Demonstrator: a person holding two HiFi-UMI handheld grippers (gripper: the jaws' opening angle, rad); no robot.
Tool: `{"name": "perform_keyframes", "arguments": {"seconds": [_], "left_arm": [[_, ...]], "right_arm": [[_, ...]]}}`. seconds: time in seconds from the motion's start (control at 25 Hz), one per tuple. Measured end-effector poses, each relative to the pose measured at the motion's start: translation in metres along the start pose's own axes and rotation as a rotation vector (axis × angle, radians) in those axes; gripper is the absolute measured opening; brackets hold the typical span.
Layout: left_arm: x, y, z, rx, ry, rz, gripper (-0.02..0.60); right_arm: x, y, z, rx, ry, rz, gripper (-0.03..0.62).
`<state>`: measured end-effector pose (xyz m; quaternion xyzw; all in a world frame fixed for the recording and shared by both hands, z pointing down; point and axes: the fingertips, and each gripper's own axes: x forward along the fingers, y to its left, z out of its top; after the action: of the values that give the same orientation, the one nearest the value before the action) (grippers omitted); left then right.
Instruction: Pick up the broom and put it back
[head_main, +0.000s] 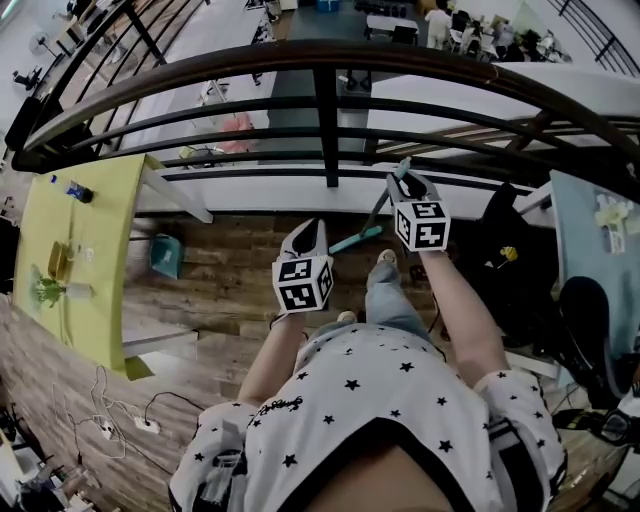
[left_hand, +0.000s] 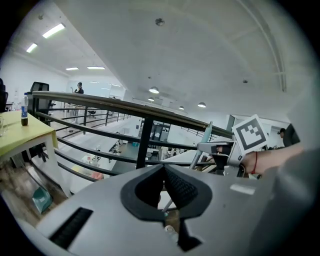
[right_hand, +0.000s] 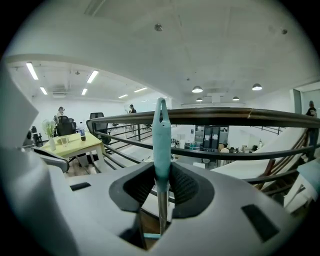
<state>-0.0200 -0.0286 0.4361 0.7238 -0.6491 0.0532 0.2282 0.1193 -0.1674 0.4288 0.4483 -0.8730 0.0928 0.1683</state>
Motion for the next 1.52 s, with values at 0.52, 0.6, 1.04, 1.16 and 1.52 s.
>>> {"name": "perform_keyframes", "arguments": {"seconds": [0.52,0.6,1.04,1.16,1.52], "left_arm": [[-0.034,0.022,0.004,-0.032,-0.038,0.050,0.012],[-0.038,0.027,0.006,-0.041,-0.046,0.065,0.012],[-0.054,0.082,0.005,-0.090,-0.069,0.197,0.012],[-0.058,0.106,0.008,-0.104,-0.075,0.232,0.012],[-0.043,0.167,0.021,-0.116,-0.072,0.265,0.012]], "right_arm": [[-0.015,0.039,0.015,-0.013,-0.031,0.038,0.086],[-0.013,0.046,0.020,-0.014,-0.037,0.052,0.086],[0.036,0.102,0.031,-0.044,-0.026,0.180,0.086],[0.055,0.124,0.031,-0.049,-0.016,0.212,0.086],[0.113,0.172,0.037,-0.055,-0.009,0.259,0.086]]}}
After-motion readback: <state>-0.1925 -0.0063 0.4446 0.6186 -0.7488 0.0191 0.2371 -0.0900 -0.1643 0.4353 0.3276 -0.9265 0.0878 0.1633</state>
